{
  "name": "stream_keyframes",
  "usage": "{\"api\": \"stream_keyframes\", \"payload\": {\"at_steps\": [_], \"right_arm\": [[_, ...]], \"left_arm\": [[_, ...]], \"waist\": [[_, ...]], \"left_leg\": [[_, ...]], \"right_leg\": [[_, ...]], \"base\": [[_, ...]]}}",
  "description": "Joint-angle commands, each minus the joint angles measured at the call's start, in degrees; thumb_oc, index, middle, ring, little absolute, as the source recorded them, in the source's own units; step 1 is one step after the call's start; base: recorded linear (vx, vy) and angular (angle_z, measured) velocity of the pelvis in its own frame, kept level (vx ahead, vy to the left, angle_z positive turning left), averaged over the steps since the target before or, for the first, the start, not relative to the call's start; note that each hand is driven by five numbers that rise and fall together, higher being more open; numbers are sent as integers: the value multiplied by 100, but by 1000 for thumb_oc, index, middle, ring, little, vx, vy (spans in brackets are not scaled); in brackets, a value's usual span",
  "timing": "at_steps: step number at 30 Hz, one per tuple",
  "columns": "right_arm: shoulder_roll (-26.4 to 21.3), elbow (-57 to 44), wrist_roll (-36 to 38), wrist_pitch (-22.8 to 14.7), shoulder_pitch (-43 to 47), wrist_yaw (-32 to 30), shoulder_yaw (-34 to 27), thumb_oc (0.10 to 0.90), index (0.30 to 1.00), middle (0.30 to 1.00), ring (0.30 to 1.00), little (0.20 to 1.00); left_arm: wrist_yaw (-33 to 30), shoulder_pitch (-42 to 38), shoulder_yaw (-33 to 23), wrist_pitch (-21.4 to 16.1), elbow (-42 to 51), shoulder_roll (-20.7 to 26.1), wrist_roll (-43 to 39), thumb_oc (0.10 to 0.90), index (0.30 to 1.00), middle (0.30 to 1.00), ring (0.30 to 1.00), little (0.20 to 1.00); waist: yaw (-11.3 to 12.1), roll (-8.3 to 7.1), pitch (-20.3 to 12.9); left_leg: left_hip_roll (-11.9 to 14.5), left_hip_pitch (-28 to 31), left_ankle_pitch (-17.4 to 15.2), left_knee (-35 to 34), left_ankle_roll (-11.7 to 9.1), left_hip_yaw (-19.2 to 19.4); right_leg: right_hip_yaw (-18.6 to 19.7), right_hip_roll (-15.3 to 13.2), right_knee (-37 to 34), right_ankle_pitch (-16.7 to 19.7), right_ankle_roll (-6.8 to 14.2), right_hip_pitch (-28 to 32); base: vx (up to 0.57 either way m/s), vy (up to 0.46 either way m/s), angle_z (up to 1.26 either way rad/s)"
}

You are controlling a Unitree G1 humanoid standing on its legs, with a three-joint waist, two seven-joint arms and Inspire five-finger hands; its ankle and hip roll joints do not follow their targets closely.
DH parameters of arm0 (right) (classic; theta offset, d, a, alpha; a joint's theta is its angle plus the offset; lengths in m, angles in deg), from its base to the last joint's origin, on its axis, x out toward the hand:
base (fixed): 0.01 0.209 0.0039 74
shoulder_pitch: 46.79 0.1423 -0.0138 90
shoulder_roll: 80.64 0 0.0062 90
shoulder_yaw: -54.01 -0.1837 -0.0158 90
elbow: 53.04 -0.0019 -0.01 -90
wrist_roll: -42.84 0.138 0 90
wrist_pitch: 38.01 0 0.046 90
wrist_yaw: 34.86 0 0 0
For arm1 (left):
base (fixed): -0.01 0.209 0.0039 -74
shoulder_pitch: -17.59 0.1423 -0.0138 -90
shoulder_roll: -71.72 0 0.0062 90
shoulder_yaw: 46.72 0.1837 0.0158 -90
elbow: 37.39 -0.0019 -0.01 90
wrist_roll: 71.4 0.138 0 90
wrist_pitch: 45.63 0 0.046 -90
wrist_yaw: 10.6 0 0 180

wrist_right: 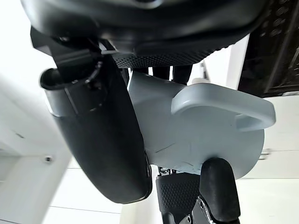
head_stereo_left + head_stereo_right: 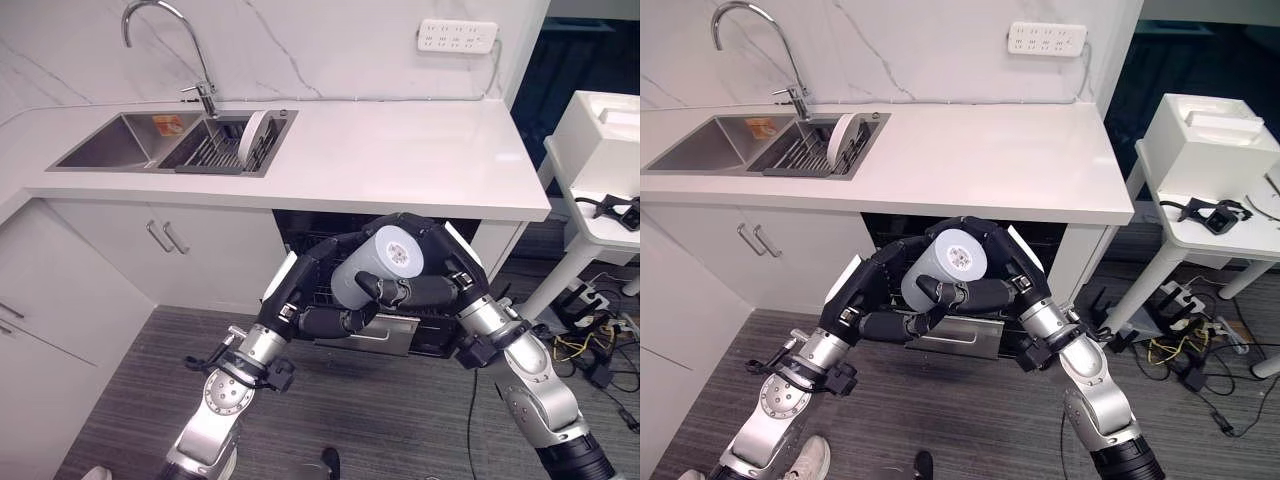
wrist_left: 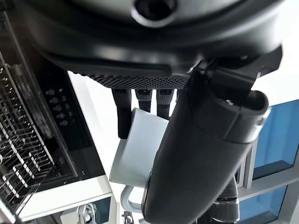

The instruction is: Place the dishes in the dishwasher.

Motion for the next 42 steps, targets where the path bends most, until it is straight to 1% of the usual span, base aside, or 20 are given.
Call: {"api": "stream_keyframes", "payload": {"at_steps": [1,7,8,9,10,12,13,14,16,17,32,33,34,35,36,37,39,40,41,42], "right_arm": [[71,-860,348,-610,264,401,-4,400,300,300,300,300],[-2,-465,497,-295,237,775,278,400,300,300,300,300],[-58,-516,540,-391,213,1097,356,400,300,300,300,300],[-98,-499,899,-729,215,478,269,400,300,300,300,300],[-9,-439,1168,-747,269,281,96,400,300,300,300,300],[-11,-495,929,-640,160,713,-39,400,300,300,300,300],[45,-508,1163,-679,66,738,-56,400,300,300,300,300],[151,-485,1235,-600,30,763,-101,400,300,300,300,300],[183,-498,852,-504,4,842,1,400,300,300,300,300],[186,-493,879,-543,-20,859,35,400,300,300,300,300],[204,-452,675,-697,16,535,63,400,300,300,300,300],[132,-384,720,-889,12,262,-147,400,300,300,300,300],[114,-375,751,-897,-1,243,-214,400,300,300,300,300],[105,-379,785,-889,-25,238,-275,400,300,300,300,300],[100,-378,821,-879,-62,265,-347,400,300,300,300,300],[109,-359,853,-881,-108,325,-419,400,300,300,300,300],[106,-362,889,-859,-145,398,-473,400,300,300,300,300],[104,-360,902,-810,-150,464,-480,400,300,300,300,300],[103,-365,887,-810,-147,463,-468,400,300,300,300,300],[102,-363,855,-826,-139,448,-429,400,300,300,300,300]], "left_arm": [[-388,-805,-564,-421,419,51,-454,800,900,900,900,900],[-641,-516,-770,-6,101,15,-462,800,900,900,900,900],[-615,-416,-796,32,-44,-3,-426,800,900,900,900,900],[-584,-354,-760,-105,-194,-37,-407,800,900,900,900,900],[-556,-330,-781,-63,-160,-54,-417,800,900,900,900,900],[-495,-255,-814,16,-58,-113,-299,800,900,900,900,900],[-533,-228,-802,-63,-101,-119,-263,405,307,307,307,307],[-509,-247,-798,-85,-146,-117,-282,400,300,300,300,300],[-419,-269,-770,-28,-132,-152,-244,402,302,302,302,302],[-460,-259,-750,-35,-132,-138,-276,800,900,900,900,900],[-491,-312,-699,63,-177,-120,-345,800,900,900,900,900],[-492,-310,-723,-8,-235,-45,-250,400,300,300,300,300],[-508,-308,-748,14,-235,-51,-275,485,427,427,427,427],[-520,-314,-762,22,-236,-46,-286,800,900,900,900,900],[-518,-316,-784,6,-247,-41,-279,800,900,900,900,900],[-403,-297,-817,7,-229,-31,-156,400,300,300,300,300],[-453,-284,-820,-18,-203,-37,-238,400,300,300,300,300],[-374,-308,-799,-67,-235,-28,-262,681,721,721,721,721],[-335,-300,-803,-91,-223,-26,-204,400,300,300,300,300],[-340,-292,-801,-115,-206,-22,-219,400,300,300,300,300]], "waist": [[-60,-161,-236],[-149,-247,-184],[-127,-269,-159],[-113,-281,-151],[-98,-293,-146],[-123,-290,-109],[-141,-290,-120],[-142,-294,-139],[-151,-299,-144],[-155,-299,-150],[-155,-311,-203],[-191,-313,-194],[-203,-315,-210],[-218,-314,-215],[-237,-316,-214],[-253,-319,-205],[-267,-323,-196],[-269,-325,-200],[-265,-325,-199],[-258,-325,-196]], "left_leg": [[309,315,-711,205,-191,-152],[426,414,-728,205,-238,46],[430,437,-723,205,-244,42],[444,449,-718,205,-247,49],[440,464,-740,205,-248,25],[420,492,-742,205,-223,6],[425,495,-739,205,-225,21],[415,498,-748,205,-223,8],[403,506,-754,205,-211,17],[411,507,-752,205,-216,29],[427,534,-788,205,-210,111],[444,558,-798,205,-215,147],[450,550,-799,205,-212,158],[454,551,-801,205,-210,167],[458,557,-803,205,-208,175],[462,562,-803,205,-207,180],[464,563,-804,205,-209,186],[468,562,-808,205,-211,192],[469,560,-805,205,-213,194],[469,559,-803,205,-213,191]], "right_leg": [[213,-165,-482,307,649,287],[467,-65,-482,315,611,254],[523,-26,-482,312,591,287],[547,-20,-482,326,582,299],[558,-9,-482,324,581,307],[590,-3,-482,331,570,315],[611,4,-482,337,568,309],[625,10,-482,338,572,306],[649,11,-482,344,577,296],[654,11,-482,348,578,291],[646,-28,-482,349,589,278],[661,-23,-482,360,595,282],[659,-24,-482,361,593,270],[659,-23,-482,360,593,268],[663,-20,-482,366,591,266],[671,-14,-482,371,592,263],[675,-13,-482,369,589,266],[669,-17,-482,361,590,265],[672,-17,-482,363,590,262],[675,-16,-482,364,588,258]], "base": [[-17,1,8],[29,-38,-11],[50,-55,-26],[57,-59,-5],[36,-49,-13],[18,-28,-16],[18,-20,-9],[22,-27,-11],[7,-14,-8],[-3,-1,-4],[-4,0,-3],[0,0,0],[0,0,0],[0,0,0],[0,0,0],[0,0,0],[0,0,0],[0,0,0],[0,0,0],[0,0,0]]}}
